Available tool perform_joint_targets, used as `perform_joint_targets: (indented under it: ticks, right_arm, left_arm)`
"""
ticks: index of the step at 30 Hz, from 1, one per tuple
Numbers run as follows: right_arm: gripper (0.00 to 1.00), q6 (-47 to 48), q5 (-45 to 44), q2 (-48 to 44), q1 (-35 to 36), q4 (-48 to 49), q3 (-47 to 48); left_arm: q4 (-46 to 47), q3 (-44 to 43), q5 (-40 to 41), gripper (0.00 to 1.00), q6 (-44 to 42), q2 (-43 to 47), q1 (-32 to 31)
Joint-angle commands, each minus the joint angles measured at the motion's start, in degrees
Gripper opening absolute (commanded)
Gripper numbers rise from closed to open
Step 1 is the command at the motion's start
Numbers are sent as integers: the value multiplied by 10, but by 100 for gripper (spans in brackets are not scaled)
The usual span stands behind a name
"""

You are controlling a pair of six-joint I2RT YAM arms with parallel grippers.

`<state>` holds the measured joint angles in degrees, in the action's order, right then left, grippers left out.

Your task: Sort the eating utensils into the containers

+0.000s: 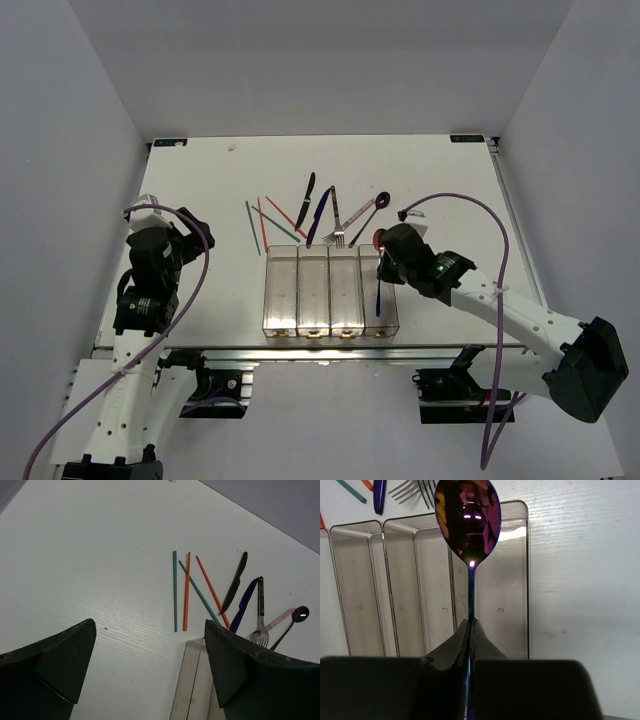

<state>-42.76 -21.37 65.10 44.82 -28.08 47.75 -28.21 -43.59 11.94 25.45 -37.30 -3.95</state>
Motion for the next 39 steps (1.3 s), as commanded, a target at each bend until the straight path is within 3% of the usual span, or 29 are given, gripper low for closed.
perform_joint_targets:
  ticks: [1,12,15,16,18,21,22,23,24,27,28,31,34,39]
  right_arm:
    - [0,-74,-46,-2,13,22,-19]
    - [0,-115,-57,13,22,41,-47]
    - [6,-115,-48,13,29,49,-49]
    - [13,-118,-49,12,33,45,-47]
    - [15,-118,-48,6,36,45,-48]
    - [35,-118,-48,-4,43,43,-46]
    - [46,-120,-50,-7,45,38,-45]
    - [48,-125,-53,-9,44,32,-40]
    - [59,-123,-54,-14,46,29,-35]
    - [63,-116,-70,-19,47,11,-15]
    - [72,-107,-78,-19,47,23,-11]
    - [78,-48,-74,28,14,24,47]
    - [78,-7,-39,147,-61,0,157]
    - [76,-7,-87,344,-124,-40,341]
  left_arm:
    - [7,4,-5,98,-6,5,-3]
    - [7,4,-10,98,-7,6,-3]
    - [7,4,-10,98,-7,7,-2]
    - [7,4,-10,98,-7,8,-3]
    - [8,4,-8,98,-7,8,-3]
    - [7,4,-9,98,-7,6,-3]
    - [7,4,-9,98,-7,6,-3]
    - [7,4,-9,98,-7,6,-3]
    - [7,4,-10,98,-7,6,-3]
    - [8,4,-10,98,-7,3,-3]
    - [8,4,-11,98,-7,1,-3]
    - [9,4,-13,98,-8,0,-2]
    - [8,4,-7,98,-7,-1,-3]
    - [6,4,-3,98,-6,2,-3]
